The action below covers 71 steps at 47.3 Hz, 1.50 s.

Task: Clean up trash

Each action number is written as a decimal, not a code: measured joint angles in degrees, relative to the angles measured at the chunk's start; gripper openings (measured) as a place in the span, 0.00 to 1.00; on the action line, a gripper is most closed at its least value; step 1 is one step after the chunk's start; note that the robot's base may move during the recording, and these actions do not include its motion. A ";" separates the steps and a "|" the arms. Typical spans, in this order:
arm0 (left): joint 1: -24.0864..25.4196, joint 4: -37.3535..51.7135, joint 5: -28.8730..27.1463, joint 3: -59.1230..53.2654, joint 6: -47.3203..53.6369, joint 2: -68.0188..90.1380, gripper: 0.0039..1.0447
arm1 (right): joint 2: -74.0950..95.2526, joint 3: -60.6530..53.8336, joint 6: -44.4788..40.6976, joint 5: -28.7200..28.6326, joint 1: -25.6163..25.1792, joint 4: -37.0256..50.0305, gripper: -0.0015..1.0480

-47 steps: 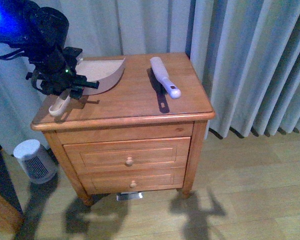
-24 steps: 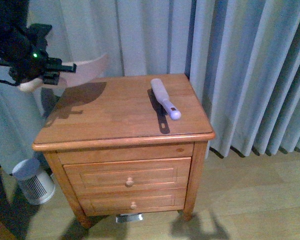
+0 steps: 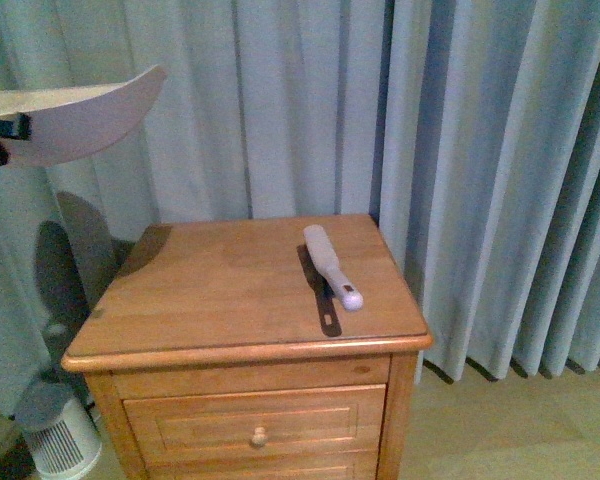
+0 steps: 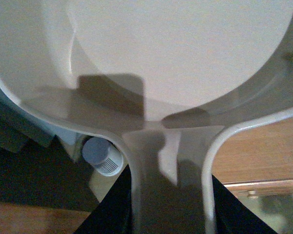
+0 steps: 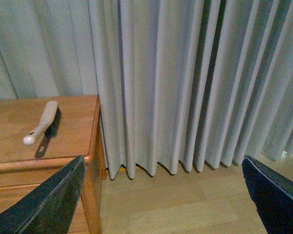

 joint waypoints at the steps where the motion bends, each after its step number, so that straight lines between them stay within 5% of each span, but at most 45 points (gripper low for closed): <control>1: 0.33 0.55 0.04 -1.68 -0.02 -1.73 0.24 | 0.00 0.00 0.00 0.00 0.00 0.00 0.93; 18: 1.09 0.28 4.79 -28.96 1.75 -34.64 0.24 | 0.00 0.00 0.00 0.00 0.00 0.00 0.93; 46: 8.20 -1.05 7.30 -44.00 -1.07 -59.34 0.24 | 0.07 0.00 0.22 -0.57 -0.11 -0.04 0.93; 50: 8.22 -1.05 7.30 -44.17 -1.44 -59.34 0.24 | 6.60 3.13 5.92 -20.22 -6.10 -3.65 0.93; 53: 8.20 -1.05 7.45 -44.17 -1.49 -59.41 0.24 | 13.42 7.15 8.24 -29.53 -7.32 -3.58 0.93; 57: 8.20 -1.05 7.34 -44.17 -1.57 -59.39 0.24 | 22.75 14.62 8.63 -35.10 -5.60 -2.08 0.93; 71: 8.26 -1.05 7.37 -44.17 -1.81 -59.41 0.24 | 64.96 54.21 -1.70 -19.47 5.42 -8.74 0.93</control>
